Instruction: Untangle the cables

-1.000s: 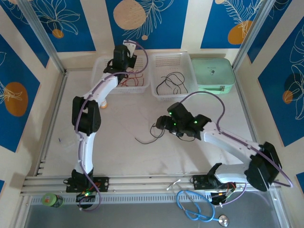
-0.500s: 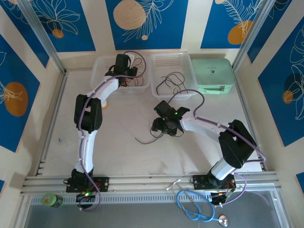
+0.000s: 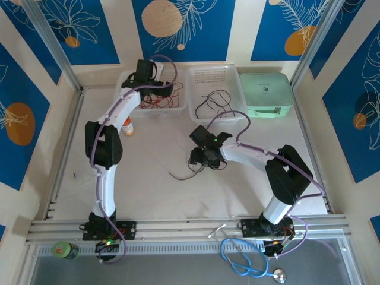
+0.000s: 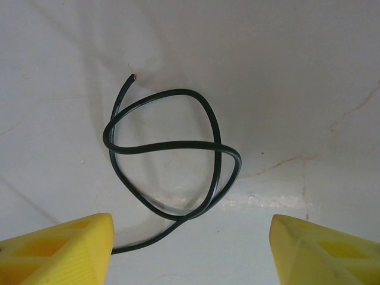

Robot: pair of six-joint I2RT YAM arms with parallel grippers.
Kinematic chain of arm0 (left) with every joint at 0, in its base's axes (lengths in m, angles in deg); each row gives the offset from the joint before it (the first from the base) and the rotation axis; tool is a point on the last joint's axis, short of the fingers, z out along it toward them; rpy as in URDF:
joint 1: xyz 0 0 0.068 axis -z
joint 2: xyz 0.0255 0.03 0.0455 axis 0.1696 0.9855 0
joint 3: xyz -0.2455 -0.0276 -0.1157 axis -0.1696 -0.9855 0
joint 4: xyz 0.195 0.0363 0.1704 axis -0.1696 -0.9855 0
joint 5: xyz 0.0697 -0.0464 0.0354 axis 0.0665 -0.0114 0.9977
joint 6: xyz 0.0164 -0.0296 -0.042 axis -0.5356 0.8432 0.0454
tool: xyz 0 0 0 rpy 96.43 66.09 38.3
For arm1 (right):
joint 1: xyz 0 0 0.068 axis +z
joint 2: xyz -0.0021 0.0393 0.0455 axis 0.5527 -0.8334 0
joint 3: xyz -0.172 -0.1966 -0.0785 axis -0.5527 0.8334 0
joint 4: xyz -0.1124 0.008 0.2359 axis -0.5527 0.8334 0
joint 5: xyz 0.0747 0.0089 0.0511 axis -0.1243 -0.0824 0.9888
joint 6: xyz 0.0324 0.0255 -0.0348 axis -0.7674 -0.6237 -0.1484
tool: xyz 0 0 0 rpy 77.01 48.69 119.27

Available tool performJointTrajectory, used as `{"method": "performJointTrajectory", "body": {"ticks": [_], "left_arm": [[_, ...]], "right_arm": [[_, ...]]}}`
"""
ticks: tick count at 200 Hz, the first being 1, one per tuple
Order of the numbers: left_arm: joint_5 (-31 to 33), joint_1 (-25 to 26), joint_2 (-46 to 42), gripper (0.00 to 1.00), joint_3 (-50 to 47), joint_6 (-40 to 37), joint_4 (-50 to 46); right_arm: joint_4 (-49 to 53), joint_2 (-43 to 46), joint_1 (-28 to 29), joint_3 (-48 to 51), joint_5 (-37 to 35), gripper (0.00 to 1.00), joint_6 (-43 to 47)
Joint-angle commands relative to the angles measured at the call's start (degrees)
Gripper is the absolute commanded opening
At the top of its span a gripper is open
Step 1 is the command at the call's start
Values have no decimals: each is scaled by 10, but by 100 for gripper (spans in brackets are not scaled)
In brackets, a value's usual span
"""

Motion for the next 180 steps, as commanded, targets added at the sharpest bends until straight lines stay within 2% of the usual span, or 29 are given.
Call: {"method": "performJointTrajectory", "body": {"ticks": [1,52,116,142,180], "left_arm": [[-19,-2,-66,100,2,22,-79],[-23,-2,-286,100,-224,88,-1],[-14,0,-521,100,-422,167,-50],[-15,-1,-600,100,-478,190,-70],[5,0,-680,100,-508,197,-120]], "right_arm": [[20,-13,-3,-21,-21,69,17],[34,-58,-14,-55,-42,65,44],[39,-112,-17,-82,-43,54,60],[34,-112,-17,-78,-38,36,59],[34,-90,-18,-74,-43,8,62]]}}
